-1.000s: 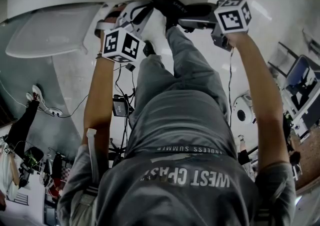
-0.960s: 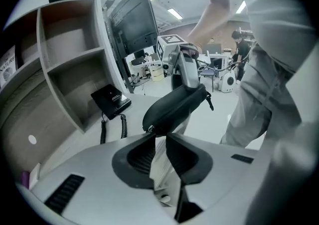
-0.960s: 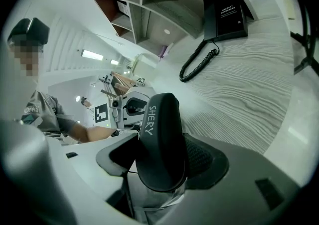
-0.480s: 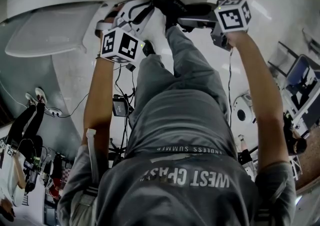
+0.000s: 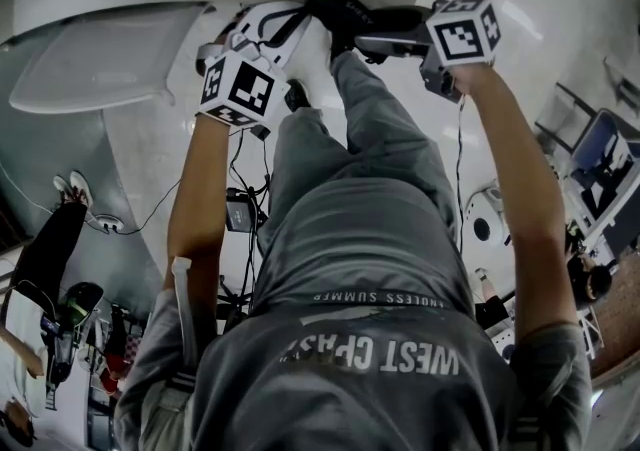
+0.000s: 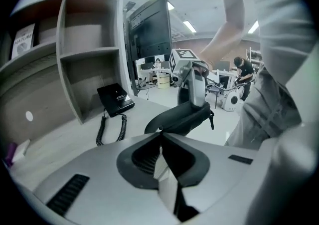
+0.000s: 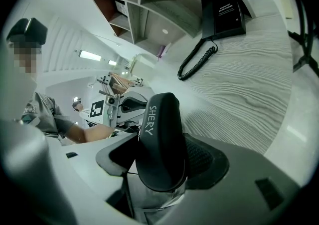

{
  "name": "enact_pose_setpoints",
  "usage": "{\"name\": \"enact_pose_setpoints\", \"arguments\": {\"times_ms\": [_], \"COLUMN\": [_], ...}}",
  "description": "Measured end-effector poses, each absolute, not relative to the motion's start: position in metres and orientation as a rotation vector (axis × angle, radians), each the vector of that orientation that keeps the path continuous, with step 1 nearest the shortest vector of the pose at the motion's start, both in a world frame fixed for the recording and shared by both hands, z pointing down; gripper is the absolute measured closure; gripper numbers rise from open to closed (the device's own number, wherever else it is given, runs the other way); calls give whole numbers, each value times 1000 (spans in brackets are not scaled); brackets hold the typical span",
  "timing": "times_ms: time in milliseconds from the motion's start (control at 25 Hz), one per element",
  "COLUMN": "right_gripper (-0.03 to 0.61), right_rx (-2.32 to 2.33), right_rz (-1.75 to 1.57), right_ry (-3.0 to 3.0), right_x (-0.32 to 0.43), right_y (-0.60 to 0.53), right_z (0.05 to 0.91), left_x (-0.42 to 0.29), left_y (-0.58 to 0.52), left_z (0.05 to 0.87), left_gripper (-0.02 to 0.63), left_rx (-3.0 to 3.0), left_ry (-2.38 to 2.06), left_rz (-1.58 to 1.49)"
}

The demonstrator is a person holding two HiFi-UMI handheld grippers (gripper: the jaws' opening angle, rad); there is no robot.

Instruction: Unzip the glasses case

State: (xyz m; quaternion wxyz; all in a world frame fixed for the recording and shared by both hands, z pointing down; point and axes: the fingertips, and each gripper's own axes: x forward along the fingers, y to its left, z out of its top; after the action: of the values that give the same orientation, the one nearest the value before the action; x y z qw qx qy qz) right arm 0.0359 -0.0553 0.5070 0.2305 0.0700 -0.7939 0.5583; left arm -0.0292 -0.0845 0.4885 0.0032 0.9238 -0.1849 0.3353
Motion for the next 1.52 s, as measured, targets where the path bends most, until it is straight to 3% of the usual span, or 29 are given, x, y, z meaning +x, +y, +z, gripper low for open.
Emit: {"name": "enact_pose_setpoints", "arguments": {"times_ms": [80,240,560,760,840,1000,1520], "right_gripper": [287,287,287,285,285,285,285], "right_rx": [200,207,189,93,65,67,107], "right_rz": [1537,1539,1499,1396,1387,1402,1430], "right_ry": [-2182,-2187,-2197,-2199,-2200,-2201,-2166], "right_x": [36,36,36,37,37,36,38], "right_y": [-55,-55,-54,-45,-43,-46,-45], "right_z": [508,510,509,505,502,500,509], "left_x": [-29,-32,-36,-39,-40,-38,-41], "left_y": [-83,-84,-91,-77,-74,-75,-77], "left_z": [491,493,494,505,507,500,497], "left_gripper": [605,486,480,449,463,577,615], "left_rx": [2856,2804,2718,2821,2848,2905,2941], "left_ry": [-562,-601,-626,-441,-383,-382,-457], "left_rz": [1008,948,828,1052,1111,1136,1183]}}
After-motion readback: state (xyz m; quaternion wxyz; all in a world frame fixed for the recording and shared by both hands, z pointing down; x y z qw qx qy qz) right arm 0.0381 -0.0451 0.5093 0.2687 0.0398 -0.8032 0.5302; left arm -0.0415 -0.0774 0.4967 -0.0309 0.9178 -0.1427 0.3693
